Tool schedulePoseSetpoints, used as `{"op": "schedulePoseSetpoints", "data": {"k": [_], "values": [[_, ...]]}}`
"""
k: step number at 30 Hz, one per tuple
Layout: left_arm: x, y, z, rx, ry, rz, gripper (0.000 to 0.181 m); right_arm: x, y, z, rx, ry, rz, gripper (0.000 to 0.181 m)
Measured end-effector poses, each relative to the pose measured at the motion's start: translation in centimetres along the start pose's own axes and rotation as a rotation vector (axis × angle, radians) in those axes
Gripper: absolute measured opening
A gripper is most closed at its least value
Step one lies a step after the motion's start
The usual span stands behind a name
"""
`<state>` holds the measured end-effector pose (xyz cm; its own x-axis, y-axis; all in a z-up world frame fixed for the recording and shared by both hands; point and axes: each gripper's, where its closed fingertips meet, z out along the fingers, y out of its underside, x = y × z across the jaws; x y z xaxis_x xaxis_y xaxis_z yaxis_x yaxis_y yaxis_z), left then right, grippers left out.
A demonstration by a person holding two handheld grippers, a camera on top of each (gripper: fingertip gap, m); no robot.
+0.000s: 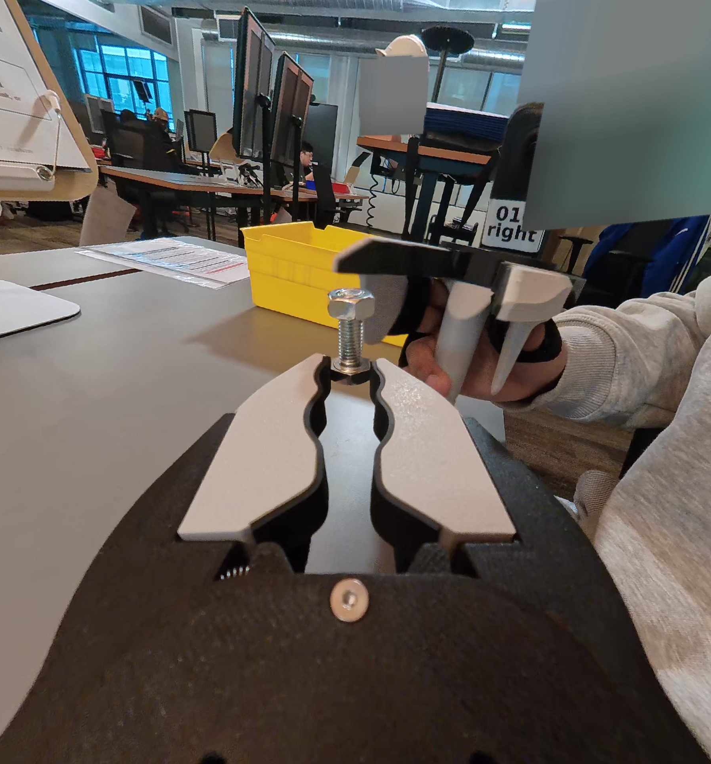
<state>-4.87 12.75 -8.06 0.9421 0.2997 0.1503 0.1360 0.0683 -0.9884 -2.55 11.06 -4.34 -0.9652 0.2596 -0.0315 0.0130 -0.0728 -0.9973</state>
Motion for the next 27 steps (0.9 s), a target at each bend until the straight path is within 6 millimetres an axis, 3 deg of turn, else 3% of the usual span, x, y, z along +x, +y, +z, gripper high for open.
{"op": "schedulePoseSetpoints", "data": {"k": [2, 4, 8, 10, 13, 17, 19, 22, 25, 27], "values": [[0.0, 0.0, 0.0, -0.001, 0.001, 0.002, 0.018, 0.8, -0.5, 0.0, 0.055, 0.052, -0.022, 0.063], [0.0, 0.0, 0.0, -0.002, 0.001, 0.000, 0.018, 0.7, -0.6, 0.1, 0.072, 0.052, -0.032, 0.073], [-0.1, 0.0, 0.0, 0.003, -0.001, -0.012, 0.018, -0.4, 0.4, 0.4, -0.006, -0.020, 0.000, 0.050], [-0.1, 0.0, 0.0, 0.003, 0.000, -0.010, 0.018, -0.9, 0.4, 0.0, -0.025, -0.064, 0.003, 0.007], [0.0, 0.0, 0.0, 0.000, 0.001, -0.004, 0.018, -0.4, 0.2, -0.1, -0.017, -0.040, 0.021, 0.011], [0.0, 0.0, 0.0, -0.001, 0.001, 0.000, 0.018, 0.8, -0.2, 0.3, 0.058, 0.044, 0.027, 0.073], [0.0, 0.0, 0.0, 0.001, 0.002, -0.006, 0.018, 0.2, 0.0, 0.3, 0.041, 0.012, 0.016, 0.066], [-0.1, 0.0, 0.0, 0.002, 0.001, -0.012, 0.018, -1.2, 0.4, 0.0, -0.040, -0.079, 0.032, 0.004], [0.0, 0.0, 0.0, 0.000, 0.002, -0.006, 0.018, -0.9, 0.4, 0.0, -0.032, -0.060, 0.040, 0.010], [0.0, 0.0, 0.0, 0.000, 0.003, -0.005, 0.018, -0.2, 0.2, 0.2, -0.003, -0.017, 0.036, 0.034]]}}
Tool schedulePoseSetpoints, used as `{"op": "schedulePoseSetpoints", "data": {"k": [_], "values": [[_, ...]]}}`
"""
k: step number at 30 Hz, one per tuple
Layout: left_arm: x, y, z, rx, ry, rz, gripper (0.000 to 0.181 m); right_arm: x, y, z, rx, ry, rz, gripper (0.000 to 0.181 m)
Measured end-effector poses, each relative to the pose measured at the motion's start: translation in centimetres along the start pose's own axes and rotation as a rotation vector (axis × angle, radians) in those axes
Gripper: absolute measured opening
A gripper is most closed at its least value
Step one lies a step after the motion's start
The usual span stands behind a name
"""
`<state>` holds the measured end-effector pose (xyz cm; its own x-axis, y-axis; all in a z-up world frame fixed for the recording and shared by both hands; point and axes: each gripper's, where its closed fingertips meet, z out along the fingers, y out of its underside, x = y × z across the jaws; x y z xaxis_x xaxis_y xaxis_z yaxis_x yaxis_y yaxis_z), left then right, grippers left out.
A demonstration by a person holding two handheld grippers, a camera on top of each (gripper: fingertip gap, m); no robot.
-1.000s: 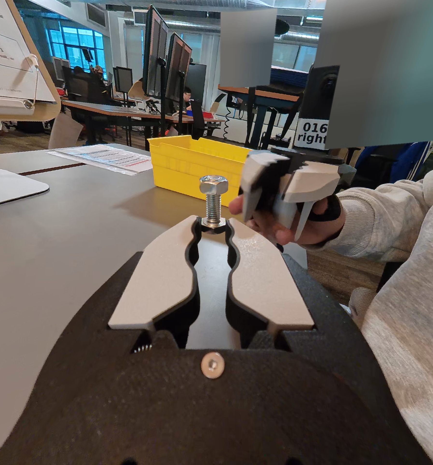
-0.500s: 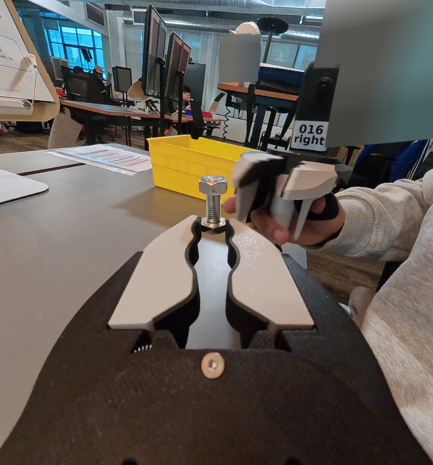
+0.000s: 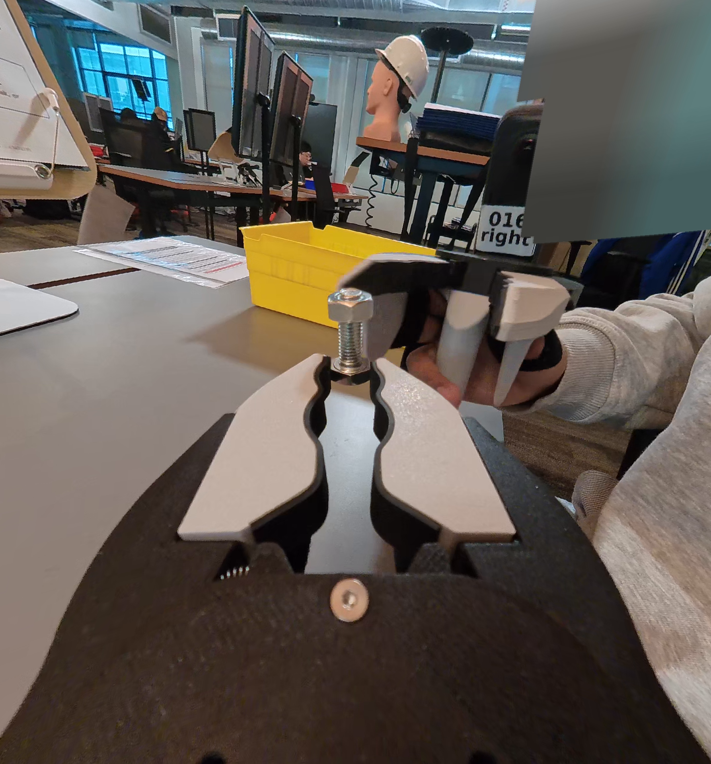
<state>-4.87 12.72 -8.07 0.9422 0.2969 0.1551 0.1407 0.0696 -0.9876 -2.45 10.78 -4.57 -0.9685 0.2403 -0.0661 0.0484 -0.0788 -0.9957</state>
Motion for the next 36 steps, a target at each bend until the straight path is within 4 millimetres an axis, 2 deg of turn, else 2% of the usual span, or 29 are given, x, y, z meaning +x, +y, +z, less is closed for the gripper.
{"op": "schedulePoseSetpoints", "data": {"k": [3, 5, 6, 7, 8, 10, 13, 16, 18, 21, 22, 24, 26, 29, 32, 36], "values": [[0.0, 0.0, 0.0, -0.001, 0.002, -0.003, 0.018, 0.8, -0.1, 0.2, 0.037, 0.056, -0.016, 0.068], [0.0, 0.0, 0.0, 0.000, 0.002, -0.004, 0.018, 0.9, 0.0, 0.3, 0.039, 0.066, -0.031, 0.079], [0.0, 0.0, 0.0, 0.000, 0.003, -0.005, 0.018, 0.8, 0.0, 0.3, 0.034, 0.059, -0.038, 0.079], [0.0, 0.0, 0.0, 0.001, 0.000, -0.006, 0.018, 0.3, 0.0, 0.3, 0.026, 0.034, -0.042, 0.072], [0.0, 0.0, 0.0, 0.001, 0.001, -0.007, 0.018, -0.3, 0.1, 0.2, 0.009, -0.003, -0.038, 0.053], [0.0, 0.0, 0.0, 0.000, 0.001, -0.008, 0.018, -1.5, 0.2, -0.2, -0.040, -0.088, -0.007, 0.000], [0.0, 0.0, 0.0, -0.001, 0.001, -0.003, 0.018, -0.9, 0.3, -0.1, -0.043, -0.054, 0.004, 0.007], [0.1, 0.0, 0.0, -0.003, 0.002, 0.001, 0.018, 0.2, -0.4, 0.0, 0.023, 0.023, -0.034, 0.046], [0.1, 0.0, 0.0, -0.003, 0.003, 0.001, 0.018, 0.6, -0.5, 0.0, 0.042, 0.053, -0.055, 0.062], [0.1, 0.0, 0.0, -0.002, 0.001, 0.000, 0.018, 0.6, -0.3, 0.3, 0.035, 0.063, -0.062, 0.077], [0.1, 0.0, 0.0, -0.003, 0.002, -0.001, 0.018, 0.4, -0.1, 0.4, 0.025, 0.044, -0.060, 0.075], [0.0, 0.0, 0.0, -0.003, -0.002, -0.005, 0.018, -0.5, 0.3, 0.4, -0.007, -0.014, -0.040, 0.055], [-0.1, 0.0, 0.0, -0.002, -0.003, -0.009, 0.018, -1.6, 0.5, 0.0, -0.051, -0.095, -0.007, 0.001], [-0.1, 0.0, 0.0, -0.003, -0.003, -0.008, 0.018, -1.1, 0.6, 0.0, -0.051, -0.072, 0.012, 0.011], [0.0, 0.1, 0.0, -0.008, -0.002, -0.004, 0.018, -0.6, 0.6, 0.2, -0.038, -0.041, 0.015, 0.029], [0.3, 0.3, 0.2, -0.027, 0.007, 0.005, 0.018, 0.3, 0.1, 0.0, -0.010, 0.030, -0.022, 0.040]]}}
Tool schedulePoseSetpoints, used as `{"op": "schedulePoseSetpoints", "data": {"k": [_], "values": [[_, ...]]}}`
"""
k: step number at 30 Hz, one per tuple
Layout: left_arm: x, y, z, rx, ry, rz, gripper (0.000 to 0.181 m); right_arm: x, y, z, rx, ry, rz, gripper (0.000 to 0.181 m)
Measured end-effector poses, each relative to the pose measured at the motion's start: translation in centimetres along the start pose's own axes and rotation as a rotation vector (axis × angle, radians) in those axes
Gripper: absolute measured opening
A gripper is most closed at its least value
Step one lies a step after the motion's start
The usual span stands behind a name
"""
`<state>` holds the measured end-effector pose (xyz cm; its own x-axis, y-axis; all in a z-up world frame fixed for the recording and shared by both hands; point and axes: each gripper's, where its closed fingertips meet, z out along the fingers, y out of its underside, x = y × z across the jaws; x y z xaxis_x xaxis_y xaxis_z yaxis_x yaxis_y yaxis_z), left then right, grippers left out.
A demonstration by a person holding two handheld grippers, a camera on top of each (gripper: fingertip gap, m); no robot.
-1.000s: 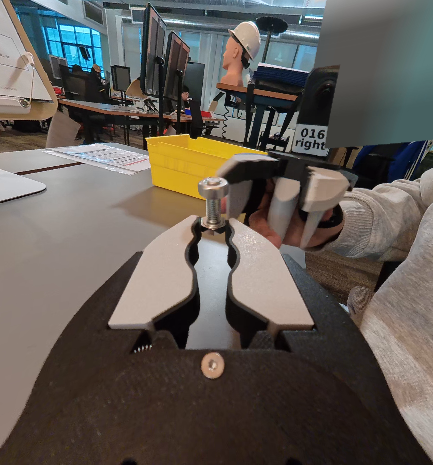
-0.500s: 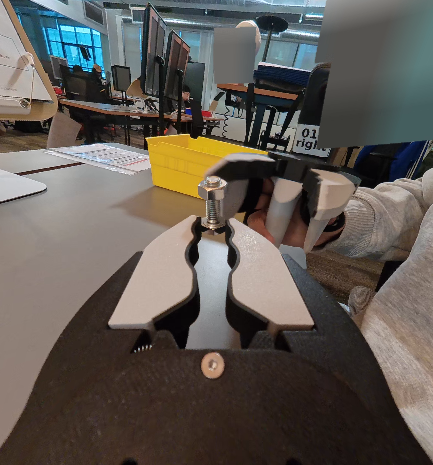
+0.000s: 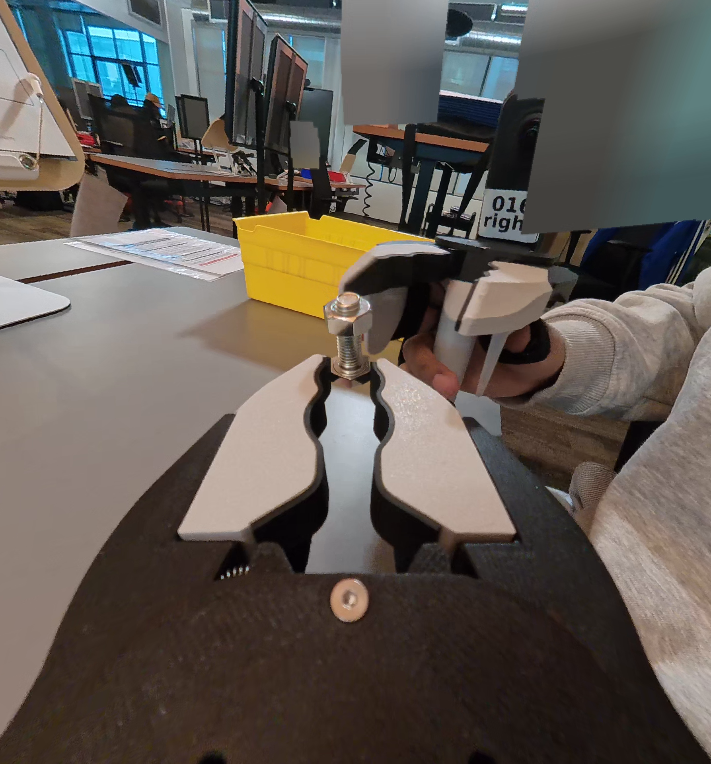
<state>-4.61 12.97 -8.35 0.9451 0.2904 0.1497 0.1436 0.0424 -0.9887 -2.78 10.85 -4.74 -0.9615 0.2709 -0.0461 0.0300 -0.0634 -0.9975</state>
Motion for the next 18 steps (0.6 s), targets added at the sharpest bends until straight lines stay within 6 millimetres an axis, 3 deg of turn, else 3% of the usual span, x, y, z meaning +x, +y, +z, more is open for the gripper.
{"op": "schedulePoseSetpoints", "data": {"k": [8, 11, 13, 18], "values": [[1.3, 0.6, 0.5, -0.054, 0.019, 0.094, 0.018, 0.7, 0.7, 0.1, -0.034, 0.047, -0.002, 0.043], [1.6, 0.8, 0.5, -0.063, 0.025, 0.121, 0.018, 0.6, 1.0, 0.1, -0.052, 0.038, -0.003, 0.036], [1.6, 0.8, 0.5, -0.061, 0.024, 0.120, 0.018, 0.6, 1.1, 0.0, -0.067, 0.033, -0.007, 0.021], [1.3, 0.6, 0.4, -0.046, 0.025, 0.097, 0.018, 1.0, 1.0, -0.2, -0.055, 0.040, 0.022, 0.019]]}}
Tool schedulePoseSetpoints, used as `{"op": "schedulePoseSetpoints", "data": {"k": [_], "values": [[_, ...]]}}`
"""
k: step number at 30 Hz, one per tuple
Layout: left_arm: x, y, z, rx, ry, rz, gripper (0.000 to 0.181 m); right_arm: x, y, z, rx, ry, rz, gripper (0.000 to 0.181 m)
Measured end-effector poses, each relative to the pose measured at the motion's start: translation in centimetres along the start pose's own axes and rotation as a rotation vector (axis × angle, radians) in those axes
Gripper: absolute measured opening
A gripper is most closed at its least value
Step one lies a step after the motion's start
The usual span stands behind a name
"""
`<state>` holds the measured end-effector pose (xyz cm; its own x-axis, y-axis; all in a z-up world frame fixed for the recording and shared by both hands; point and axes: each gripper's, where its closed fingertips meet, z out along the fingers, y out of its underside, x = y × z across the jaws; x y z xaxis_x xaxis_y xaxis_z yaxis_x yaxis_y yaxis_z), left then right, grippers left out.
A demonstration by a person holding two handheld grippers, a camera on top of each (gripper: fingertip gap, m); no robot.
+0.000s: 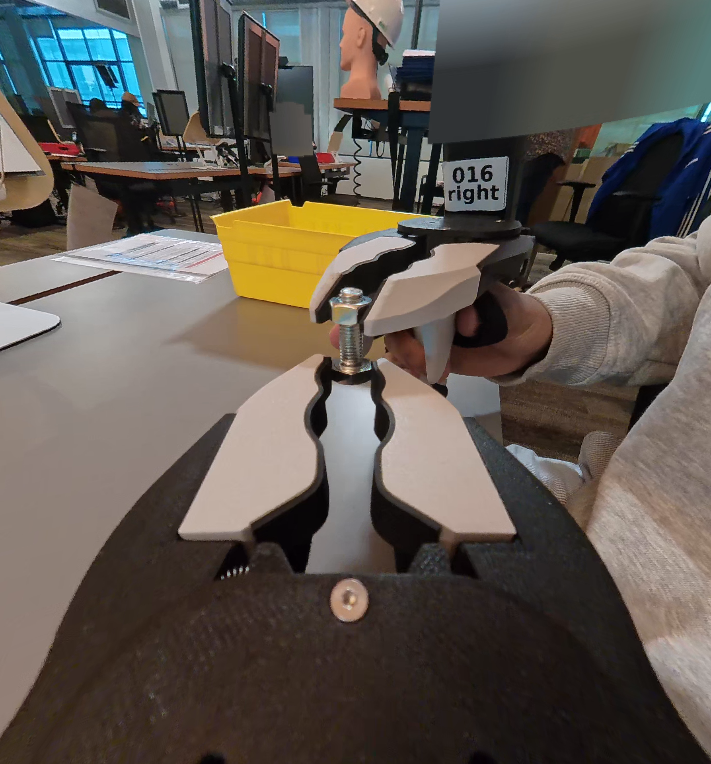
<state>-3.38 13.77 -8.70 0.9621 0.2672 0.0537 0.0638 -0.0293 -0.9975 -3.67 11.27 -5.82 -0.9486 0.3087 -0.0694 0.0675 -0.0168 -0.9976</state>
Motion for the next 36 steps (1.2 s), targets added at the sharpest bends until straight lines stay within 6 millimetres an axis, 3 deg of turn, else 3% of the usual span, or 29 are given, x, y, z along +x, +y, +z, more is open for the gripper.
{"op": "schedulePoseSetpoints", "data": {"k": [5, 8, 10, 14, 16, 18, 20, 24, 27, 31, 33, 36], "values": [[-0.1, -0.1, 0.0, 0.007, 0.005, -0.022, 0.018, 0.0, 0.0, 0.1, 0.007, -0.004, 0.014, 0.019], [-0.4, -0.2, -0.2, 0.019, -0.004, -0.050, 0.018, 0.1, -0.5, 0.1, 0.037, 0.011, 0.016, 0.040], [-0.8, -0.3, -0.3, 0.027, -0.013, -0.071, 0.018, 0.1, -0.6, 0.0, 0.050, 0.008, 0.027, 0.044], [-1.5, -0.4, -0.5, 0.044, -0.031, -0.121, 0.019, 0.0, -0.7, -0.2, 0.046, -0.010, 0.051, 0.032], [-1.7, -0.4, -0.6, 0.049, -0.035, -0.141, 0.019, -0.1, -0.8, -0.5, 0.039, -0.024, 0.067, 0.014], [-1.7, -0.4, -0.6, 0.050, -0.035, -0.141, 0.019, 0.1, -0.9, -0.7, 0.041, -0.020, 0.088, 0.011], [-1.5, -0.4, -0.5, 0.045, -0.032, -0.126, 0.019, 0.4, -1.0, -0.7, 0.059, -0.008, 0.088, 0.019], [-1.0, -0.3, -0.3, 0.033, -0.017, -0.088, 0.019, 0.5, -0.9, -0.1, 0.081, 0.020, 0.043, 0.056], [-1.0, -0.3, -0.3, 0.033, -0.019, -0.089, 0.019, -0.1, 0.0, 0.5, 0.028, 0.006, -0.010, 0.062], [-1.2, -0.1, -0.3, 0.017, -0.032, -0.087, 0.019, -0.3, 0.7, 0.3, -0.058, 0.033, -0.100, 0.037], [-1.4, -0.1, -0.3, 0.017, -0.035, -0.100, 0.019, -0.5, 0.4, -0.2, -0.061, 0.019, -0.125, 0.002], [-1.5, -0.2, -0.4, 0.025, -0.036, -0.113, 0.018, -0.4, -0.4, -0.4, -0.017, 0.023, -0.109, 0.004]]}}
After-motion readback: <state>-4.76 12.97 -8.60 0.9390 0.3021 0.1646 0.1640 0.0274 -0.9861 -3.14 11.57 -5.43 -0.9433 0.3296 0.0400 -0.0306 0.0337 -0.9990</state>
